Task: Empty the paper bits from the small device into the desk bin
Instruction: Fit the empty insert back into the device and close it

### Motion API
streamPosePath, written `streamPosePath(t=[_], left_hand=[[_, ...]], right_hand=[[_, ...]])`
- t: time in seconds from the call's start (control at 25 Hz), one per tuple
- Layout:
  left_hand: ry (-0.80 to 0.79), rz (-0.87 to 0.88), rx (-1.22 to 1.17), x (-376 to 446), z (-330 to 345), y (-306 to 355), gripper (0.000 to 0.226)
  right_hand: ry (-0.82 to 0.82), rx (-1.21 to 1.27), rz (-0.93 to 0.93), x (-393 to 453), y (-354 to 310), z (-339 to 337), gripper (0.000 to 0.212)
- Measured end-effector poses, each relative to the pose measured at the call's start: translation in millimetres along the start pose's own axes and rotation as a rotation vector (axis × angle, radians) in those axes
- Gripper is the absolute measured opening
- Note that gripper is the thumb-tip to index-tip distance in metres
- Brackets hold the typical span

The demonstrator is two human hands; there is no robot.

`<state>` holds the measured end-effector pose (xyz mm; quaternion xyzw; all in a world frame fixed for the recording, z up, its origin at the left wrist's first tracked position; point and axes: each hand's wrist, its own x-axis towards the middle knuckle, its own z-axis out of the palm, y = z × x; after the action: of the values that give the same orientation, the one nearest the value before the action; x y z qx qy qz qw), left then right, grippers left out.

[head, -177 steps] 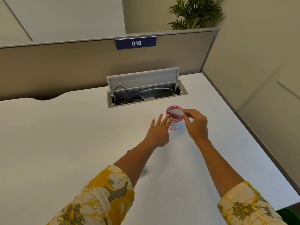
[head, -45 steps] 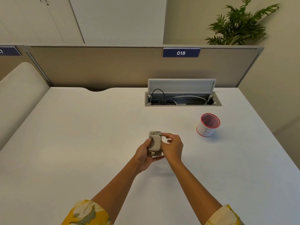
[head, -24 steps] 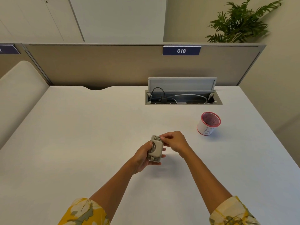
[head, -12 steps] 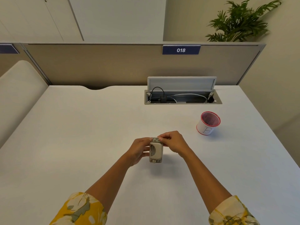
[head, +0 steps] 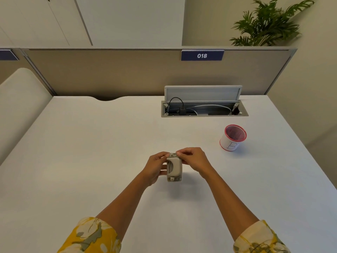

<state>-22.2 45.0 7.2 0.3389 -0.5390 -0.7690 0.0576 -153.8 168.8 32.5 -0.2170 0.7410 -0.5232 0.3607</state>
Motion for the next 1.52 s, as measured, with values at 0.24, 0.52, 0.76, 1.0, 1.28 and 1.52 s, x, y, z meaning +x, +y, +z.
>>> streamPosePath(t=[0.24, 0.52, 0.76, 1.0, 1.28, 1.52], left_hand=[[0.164, 0.039, -0.185, 2, 0, 0, 0.021], [0.215, 0.031, -0.268, 2, -6, -8, 0.019], [0.205, 0.044, -0.312, -1, -5, -10, 0.015], [0.183, 0.053, -0.301, -3, -2, -10, 0.013], [0.056, -0.034, -0.188, -9, -9, -6, 0.026], [-0.045, -0.189, -0.119, -17, -9, -5, 0.047]], right_hand=[[-0.156, 0.137, 0.192, -16, 13, 2, 0.027], [-0.168, 0.237, 0.260, -25, 23, 6, 0.025], [-0.047, 0.198, 0.210, -27, 26, 14, 0.027], [0.079, 0.082, 0.213, -26, 25, 16, 0.025], [0.006, -0.014, 0.218, -24, 22, 2, 0.023], [-0.143, -0.082, 0.240, -21, 13, -13, 0.025]])
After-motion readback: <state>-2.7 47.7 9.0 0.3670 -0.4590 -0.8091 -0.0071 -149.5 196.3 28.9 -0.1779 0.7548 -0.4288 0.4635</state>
